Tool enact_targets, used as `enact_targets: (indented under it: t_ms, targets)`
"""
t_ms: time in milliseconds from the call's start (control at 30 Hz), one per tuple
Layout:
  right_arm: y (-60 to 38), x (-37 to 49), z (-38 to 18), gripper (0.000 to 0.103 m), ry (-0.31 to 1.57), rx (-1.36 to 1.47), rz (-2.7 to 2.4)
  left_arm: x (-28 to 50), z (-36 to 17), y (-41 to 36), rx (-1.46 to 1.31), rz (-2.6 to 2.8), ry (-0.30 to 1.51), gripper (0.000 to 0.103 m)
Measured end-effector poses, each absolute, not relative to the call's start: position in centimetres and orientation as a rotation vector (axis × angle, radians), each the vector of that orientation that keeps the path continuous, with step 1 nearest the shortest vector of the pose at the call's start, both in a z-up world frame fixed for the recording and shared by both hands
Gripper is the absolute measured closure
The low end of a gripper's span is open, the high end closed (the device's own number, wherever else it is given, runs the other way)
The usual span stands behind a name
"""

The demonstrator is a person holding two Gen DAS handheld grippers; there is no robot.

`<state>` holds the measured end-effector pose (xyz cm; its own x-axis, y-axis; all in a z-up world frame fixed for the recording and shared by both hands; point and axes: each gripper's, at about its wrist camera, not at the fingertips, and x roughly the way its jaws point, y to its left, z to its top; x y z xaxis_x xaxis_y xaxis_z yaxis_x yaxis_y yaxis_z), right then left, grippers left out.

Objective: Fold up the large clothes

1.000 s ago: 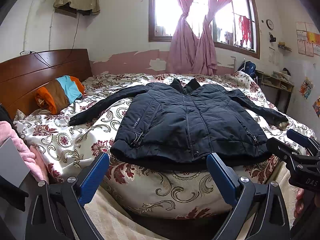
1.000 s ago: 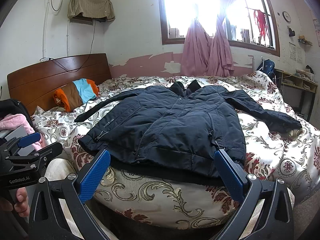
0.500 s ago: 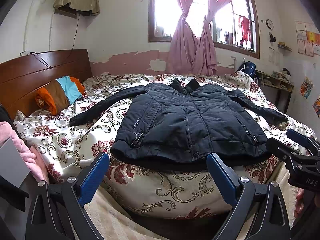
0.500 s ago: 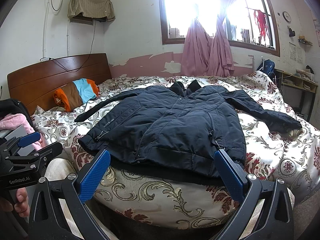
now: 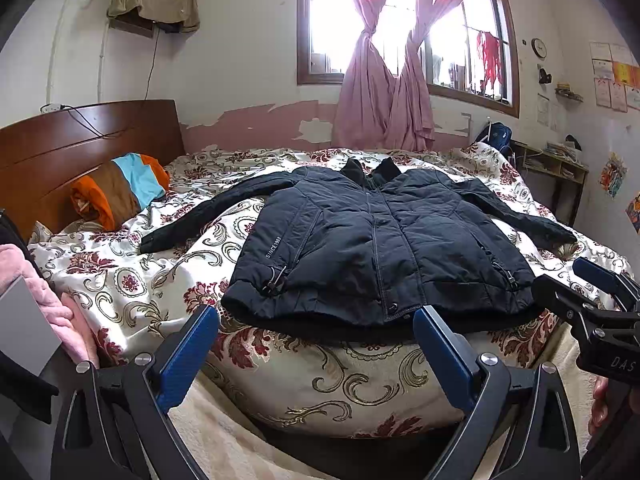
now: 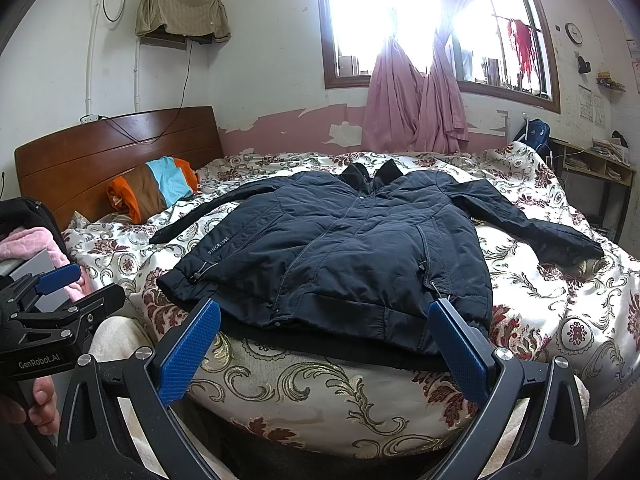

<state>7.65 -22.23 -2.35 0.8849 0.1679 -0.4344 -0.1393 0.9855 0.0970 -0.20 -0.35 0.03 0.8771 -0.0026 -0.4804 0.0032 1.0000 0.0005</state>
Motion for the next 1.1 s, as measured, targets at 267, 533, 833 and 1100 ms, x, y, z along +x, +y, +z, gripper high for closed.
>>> enact_targets:
  t_ms: [267,533,833,1100]
  targets:
    - [-22.8,8.6,-3.2,0.001,0.526,0.072,0.133,0.8,-0.4,0.0,-0.005,-0.002,0.555,0.005]
    - [-25.1,11.1,-3.8,0.001,0.568,0.109,0.09,4.6,-1.5,0.6,-0.053,0.006,0.669,0.005]
    - [-35.8,17.0,-5.2,0.001,0.531,0.269,-0.124,13.0,-0.9,-2.5,-0.027,-0.032,0.715,0.005]
    - [-49.0,24.7,-8.4,0.001,0.495,0.518,-0.345,21.7,-1.0,-9.0,0.009,-0.119,0.752,0.005]
